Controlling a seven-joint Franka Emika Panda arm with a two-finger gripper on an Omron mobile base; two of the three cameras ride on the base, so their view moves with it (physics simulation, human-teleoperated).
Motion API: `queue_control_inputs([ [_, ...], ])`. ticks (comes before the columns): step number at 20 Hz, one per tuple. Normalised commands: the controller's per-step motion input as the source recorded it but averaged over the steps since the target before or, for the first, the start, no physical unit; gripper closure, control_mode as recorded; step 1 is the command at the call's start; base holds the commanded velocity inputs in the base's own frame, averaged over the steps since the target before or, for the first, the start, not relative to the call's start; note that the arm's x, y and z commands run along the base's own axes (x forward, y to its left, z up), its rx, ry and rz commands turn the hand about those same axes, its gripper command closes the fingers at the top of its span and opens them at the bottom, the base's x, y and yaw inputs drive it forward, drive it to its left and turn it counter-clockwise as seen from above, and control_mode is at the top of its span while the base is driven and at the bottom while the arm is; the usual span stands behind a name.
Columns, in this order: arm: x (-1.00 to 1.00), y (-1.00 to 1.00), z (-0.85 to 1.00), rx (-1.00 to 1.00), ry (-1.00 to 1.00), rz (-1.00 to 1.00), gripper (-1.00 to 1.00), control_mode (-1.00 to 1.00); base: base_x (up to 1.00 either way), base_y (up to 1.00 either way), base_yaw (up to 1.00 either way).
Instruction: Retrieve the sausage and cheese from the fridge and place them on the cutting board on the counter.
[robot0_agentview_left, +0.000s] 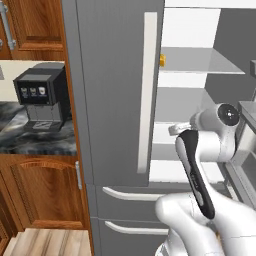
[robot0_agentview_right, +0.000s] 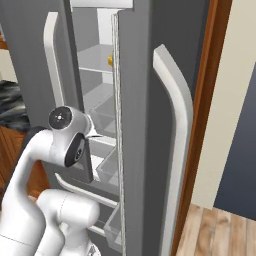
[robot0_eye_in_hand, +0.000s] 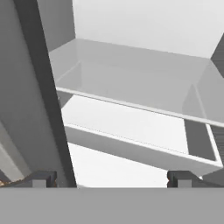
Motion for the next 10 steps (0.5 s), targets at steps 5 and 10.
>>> queue_control_inputs([
  [5, 0.23, -0.14, 0.58, -0.16, -0.08, 0.0, -1.0, -1.0, 0.0, 0.0, 0.0],
  [10, 0.04, -0.22, 0.65, -0.01, 0.0, 0.02, -1.0, -1.0, 0.0, 0.0, 0.0],
])
